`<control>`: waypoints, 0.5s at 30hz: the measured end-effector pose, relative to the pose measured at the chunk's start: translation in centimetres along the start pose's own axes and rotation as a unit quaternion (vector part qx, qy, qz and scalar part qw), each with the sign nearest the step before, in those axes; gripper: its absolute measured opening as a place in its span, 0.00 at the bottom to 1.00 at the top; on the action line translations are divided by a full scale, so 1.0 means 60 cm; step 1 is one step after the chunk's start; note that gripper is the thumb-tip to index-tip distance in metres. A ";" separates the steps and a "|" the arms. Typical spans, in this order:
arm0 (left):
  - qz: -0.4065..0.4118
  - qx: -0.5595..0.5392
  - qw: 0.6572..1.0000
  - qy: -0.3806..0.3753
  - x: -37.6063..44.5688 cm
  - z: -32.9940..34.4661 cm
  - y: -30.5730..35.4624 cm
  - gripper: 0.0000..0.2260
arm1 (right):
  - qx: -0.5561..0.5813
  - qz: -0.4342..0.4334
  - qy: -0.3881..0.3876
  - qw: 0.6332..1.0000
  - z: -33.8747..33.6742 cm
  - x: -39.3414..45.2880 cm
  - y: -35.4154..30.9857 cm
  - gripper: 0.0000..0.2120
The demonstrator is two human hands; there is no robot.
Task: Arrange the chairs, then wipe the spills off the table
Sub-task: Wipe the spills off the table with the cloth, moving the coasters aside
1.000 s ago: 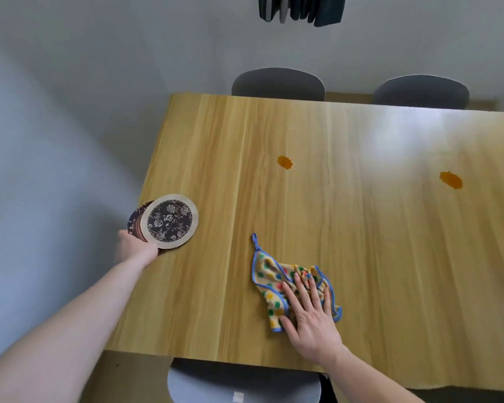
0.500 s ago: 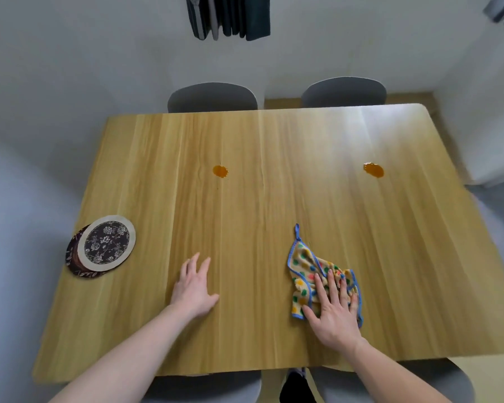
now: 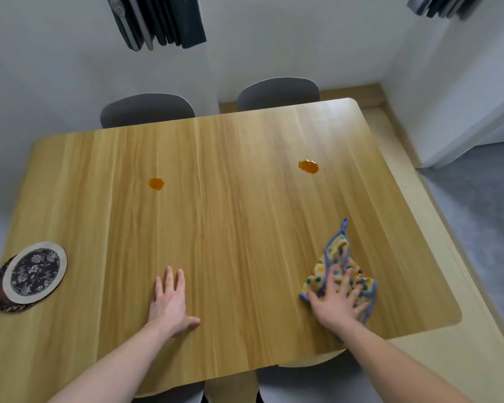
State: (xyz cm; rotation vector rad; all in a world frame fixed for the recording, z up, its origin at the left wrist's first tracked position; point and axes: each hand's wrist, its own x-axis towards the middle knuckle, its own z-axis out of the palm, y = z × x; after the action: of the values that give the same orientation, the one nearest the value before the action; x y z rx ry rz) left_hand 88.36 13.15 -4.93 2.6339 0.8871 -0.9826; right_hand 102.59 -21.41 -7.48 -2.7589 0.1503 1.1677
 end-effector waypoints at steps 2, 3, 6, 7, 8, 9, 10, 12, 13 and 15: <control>-0.004 0.006 1.000 0.003 -0.001 -0.002 0.005 0.62 | -0.021 -0.059 -0.019 0.998 0.023 -0.019 -0.043 0.47; -0.010 0.006 1.000 0.005 -0.001 -0.004 0.006 0.63 | -0.035 -0.093 -0.031 0.995 0.034 -0.032 -0.063 0.48; -0.032 0.003 0.999 0.019 -0.003 -0.007 0.014 0.65 | -0.074 -0.165 -0.054 0.982 0.052 -0.055 -0.088 0.50; -0.038 0.003 0.999 0.024 -0.003 -0.008 0.016 0.65 | -0.084 -0.176 -0.052 0.979 0.051 -0.055 -0.082 0.49; -0.042 0.004 0.999 0.024 -0.003 -0.011 0.018 0.65 | -0.094 -0.187 -0.045 0.977 0.046 -0.051 -0.069 0.47; -0.045 0.003 0.999 0.022 -0.004 -0.013 0.021 0.66 | -0.103 -0.195 -0.035 0.975 0.040 -0.044 -0.050 0.46; -0.048 0.002 0.999 0.018 -0.004 -0.015 0.023 0.66 | -0.109 -0.197 -0.025 0.974 0.033 -0.035 -0.028 0.45; -0.056 -0.003 0.998 0.014 -0.005 -0.017 0.028 0.66 | -0.096 -0.176 -0.006 0.980 0.013 -0.011 0.017 0.44; -0.058 -0.003 0.998 0.015 -0.005 -0.017 0.031 0.66 | -0.082 -0.158 0.002 0.984 0.001 0.002 0.040 0.44; -0.061 -0.004 0.998 0.018 -0.004 -0.017 0.034 0.65 | -0.060 -0.118 0.014 0.991 -0.028 0.030 0.082 0.43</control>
State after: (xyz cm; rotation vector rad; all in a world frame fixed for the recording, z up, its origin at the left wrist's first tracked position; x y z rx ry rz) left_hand 90.00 11.76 -4.05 2.6254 1.0678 -0.9610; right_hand 104.31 -26.59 -8.05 -2.7988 -0.2451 1.1087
